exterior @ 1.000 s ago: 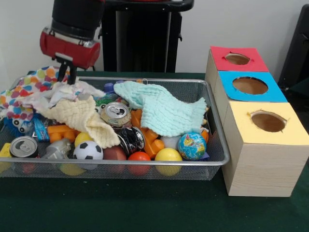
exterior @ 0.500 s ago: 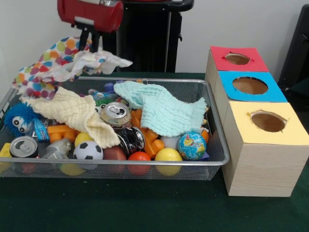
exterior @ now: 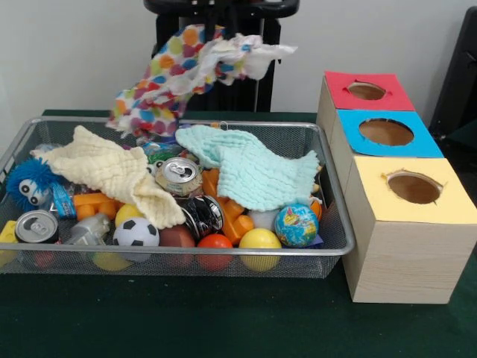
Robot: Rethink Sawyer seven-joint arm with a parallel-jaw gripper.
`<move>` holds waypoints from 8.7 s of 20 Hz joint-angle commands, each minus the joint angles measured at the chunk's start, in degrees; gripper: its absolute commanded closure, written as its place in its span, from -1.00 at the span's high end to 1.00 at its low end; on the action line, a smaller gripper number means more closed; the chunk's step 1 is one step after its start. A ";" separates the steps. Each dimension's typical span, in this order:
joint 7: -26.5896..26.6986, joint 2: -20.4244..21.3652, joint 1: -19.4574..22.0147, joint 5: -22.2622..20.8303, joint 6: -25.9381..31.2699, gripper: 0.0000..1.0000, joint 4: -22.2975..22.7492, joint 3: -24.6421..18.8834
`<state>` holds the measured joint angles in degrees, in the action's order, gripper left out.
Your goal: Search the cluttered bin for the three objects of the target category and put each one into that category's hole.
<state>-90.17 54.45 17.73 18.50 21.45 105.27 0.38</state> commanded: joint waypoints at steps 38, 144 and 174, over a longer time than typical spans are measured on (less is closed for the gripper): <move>-40.60 -21.14 -35.79 15.58 -8.15 -1.00 -12.13 15.67; -34.03 -23.02 -29.18 14.15 -11.06 1.00 -15.90 5.56; -39.10 -27.18 -37.92 10.82 14.87 1.00 -22.12 23.68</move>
<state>-115.12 31.03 -20.03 33.20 28.14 85.83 21.03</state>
